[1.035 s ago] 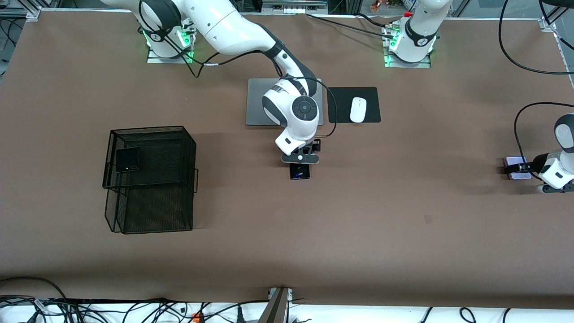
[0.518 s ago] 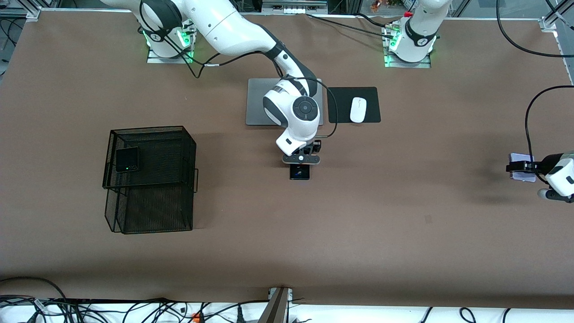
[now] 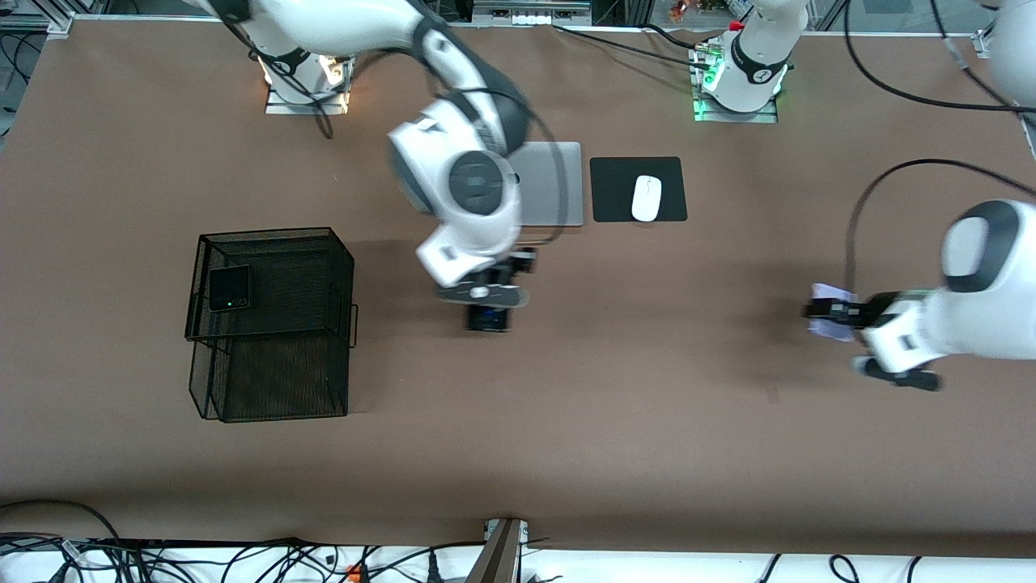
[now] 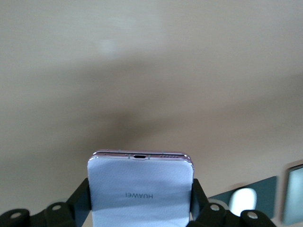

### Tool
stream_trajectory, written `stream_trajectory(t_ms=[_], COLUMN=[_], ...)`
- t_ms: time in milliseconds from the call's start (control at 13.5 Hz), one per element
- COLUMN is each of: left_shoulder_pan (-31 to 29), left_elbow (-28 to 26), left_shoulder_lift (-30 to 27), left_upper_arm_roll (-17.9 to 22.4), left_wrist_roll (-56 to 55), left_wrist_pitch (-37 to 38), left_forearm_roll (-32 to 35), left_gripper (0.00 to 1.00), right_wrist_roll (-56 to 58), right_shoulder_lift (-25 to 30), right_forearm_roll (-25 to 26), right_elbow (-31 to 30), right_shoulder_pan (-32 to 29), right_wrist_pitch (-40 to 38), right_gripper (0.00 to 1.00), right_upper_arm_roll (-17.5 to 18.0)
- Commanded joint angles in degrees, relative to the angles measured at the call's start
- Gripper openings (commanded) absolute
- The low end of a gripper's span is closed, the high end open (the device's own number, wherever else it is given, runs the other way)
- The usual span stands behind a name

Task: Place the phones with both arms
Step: 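Lift the smartphone with the right gripper while the left gripper grasps the white phone, then drop the smartphone into the basket while the left gripper carries the white phone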

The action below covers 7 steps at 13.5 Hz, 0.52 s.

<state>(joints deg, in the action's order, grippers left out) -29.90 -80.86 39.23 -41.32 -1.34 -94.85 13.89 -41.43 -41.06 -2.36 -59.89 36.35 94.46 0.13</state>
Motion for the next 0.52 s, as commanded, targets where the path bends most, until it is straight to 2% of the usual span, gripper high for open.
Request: stream_trajectory(t_ms=[0, 74, 296, 444], left_shoulder_pan=[12.4, 16.5, 27.9, 36.4], left_elbow=[1.5, 1.5, 1.2, 1.1], left_shoulder_lift=[2.1, 3.0, 7.4, 9.6], left_upper_arm_roll=[1.1, 1.1, 1.3, 4.6], left_wrist_roll=[-12.2, -17.6, -28.2, -32.2], left_wrist_pitch=[-0.3, -2.8, -16.6, -24.5], left_forearm_roll=[-0.9, -0.7, -0.4, -0.4], left_gripper=[0.23, 0.23, 0.23, 0.22], right_wrist_roll=[10.5, 14.9, 25.8, 31.0], right_shoulder_lift=[11.5, 15.4, 24.2, 28.6], right_forearm_roll=[0.2, 0.9, 1.1, 1.0], right_elbow=[-14.3, -19.8, -35.8, -46.5], right_shoulder_pan=[-8.8, -11.8, -18.9, -21.7], right_wrist_pitch=[-0.7, 1.3, 9.7, 17.4], right_gripper=[0.00, 0.00, 0.00, 0.00], right_upper_arm_roll=[1.7, 1.6, 1.4, 1.2])
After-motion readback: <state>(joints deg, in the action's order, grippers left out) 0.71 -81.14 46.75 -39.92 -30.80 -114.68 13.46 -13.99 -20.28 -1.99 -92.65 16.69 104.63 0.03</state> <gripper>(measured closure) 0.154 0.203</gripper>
